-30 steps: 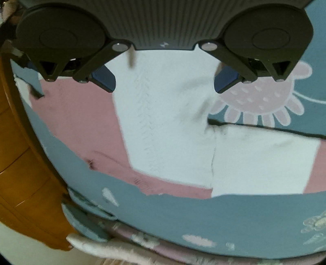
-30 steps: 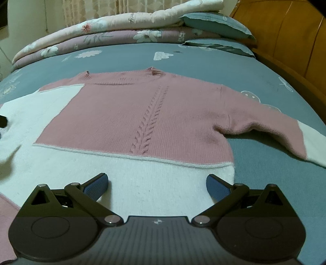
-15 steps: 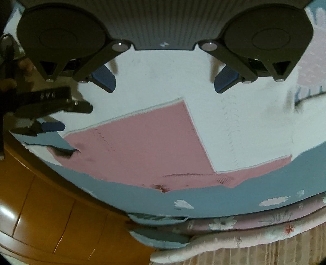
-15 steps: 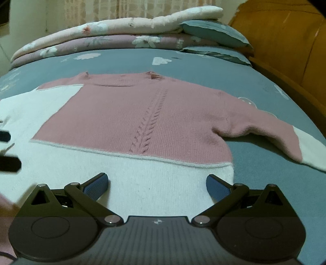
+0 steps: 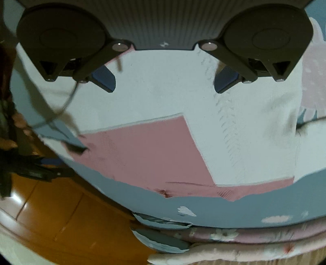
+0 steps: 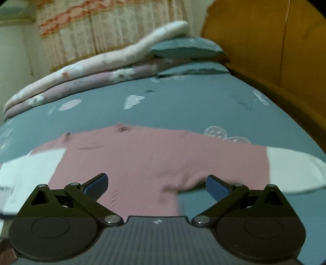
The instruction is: Fold clothes
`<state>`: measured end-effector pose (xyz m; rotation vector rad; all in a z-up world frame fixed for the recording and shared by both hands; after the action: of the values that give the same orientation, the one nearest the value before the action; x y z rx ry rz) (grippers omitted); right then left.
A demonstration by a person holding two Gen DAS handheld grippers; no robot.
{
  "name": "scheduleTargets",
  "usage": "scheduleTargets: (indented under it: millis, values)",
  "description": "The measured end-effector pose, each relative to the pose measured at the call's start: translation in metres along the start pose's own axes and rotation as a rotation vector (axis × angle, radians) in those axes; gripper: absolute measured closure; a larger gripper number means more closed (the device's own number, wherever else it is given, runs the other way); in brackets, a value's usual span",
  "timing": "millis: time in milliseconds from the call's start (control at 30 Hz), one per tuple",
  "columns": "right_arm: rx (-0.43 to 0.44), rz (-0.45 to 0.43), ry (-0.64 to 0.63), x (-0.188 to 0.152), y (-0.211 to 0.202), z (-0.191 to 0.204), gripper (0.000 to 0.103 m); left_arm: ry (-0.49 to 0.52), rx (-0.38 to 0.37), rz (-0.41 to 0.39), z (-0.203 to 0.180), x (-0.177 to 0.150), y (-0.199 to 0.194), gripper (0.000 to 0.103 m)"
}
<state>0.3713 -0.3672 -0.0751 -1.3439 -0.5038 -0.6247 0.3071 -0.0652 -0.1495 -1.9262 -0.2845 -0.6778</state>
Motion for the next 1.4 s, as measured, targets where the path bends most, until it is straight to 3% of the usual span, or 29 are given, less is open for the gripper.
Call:
scheduleTargets:
  millis: [67, 200, 400, 567, 700, 867, 1000, 1100, 1267, 1400]
  values:
    - [0.029, 0.022, 0.043, 0.019, 0.017, -0.023, 0.000, -0.010, -0.005, -0.002, 0.001, 0.000, 0.001, 0.001]
    - [0.188, 0.067, 0.140, 0.031, 0.051, -0.047, 0.000, 0.007, 0.004, -0.007, -0.001, -0.001, 0.003, 0.001]
    - [0.263, 0.123, 0.186, 0.000, 0.079, -0.059, 0.000, 0.016, 0.004, -0.011, 0.000, -0.001, 0.004, 0.001]
    - [0.203, 0.102, 0.131, -0.001, 0.045, -0.065, 0.000, 0.011, -0.006, -0.017, 0.002, -0.001, 0.004, 0.001]
    - [0.145, 0.032, 0.209, 0.008, 0.015, -0.107, 0.000, -0.005, -0.016, -0.023, 0.004, 0.000, 0.004, 0.001]
    - [0.200, 0.052, 0.311, 0.008, 0.028, -0.130, 0.000, -0.027, -0.028, -0.029, 0.006, 0.002, 0.004, 0.001]
    - [0.252, 0.073, 0.264, 0.022, 0.052, -0.110, 0.000, -0.019, -0.025, -0.036, 0.007, 0.001, 0.005, 0.001]
    - [0.168, 0.138, 0.229, 0.030, 0.080, -0.111, 0.000, -0.008, -0.020, -0.037, 0.006, 0.001, 0.005, 0.001]
    - [-0.003, 0.077, 0.259, 0.041, 0.099, -0.144, 0.000, -0.003, -0.023, -0.045, 0.007, 0.001, 0.006, 0.001]
    - [0.004, 0.077, 0.300, 0.044, 0.092, -0.140, 0.000, 0.000, -0.017, -0.044, 0.006, 0.001, 0.007, 0.001]
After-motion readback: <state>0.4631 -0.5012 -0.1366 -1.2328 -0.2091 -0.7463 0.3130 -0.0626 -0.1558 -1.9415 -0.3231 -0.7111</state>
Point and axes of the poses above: each gripper's, at about its wrist camera, not at the fingertips, and y roughly the way its jaws point, z to its left, x to its top, the point moved 5 cm from there along y, roughly the way its jaws point, and after that the axes turned 9 degrees about z, right-handed, at the moved point
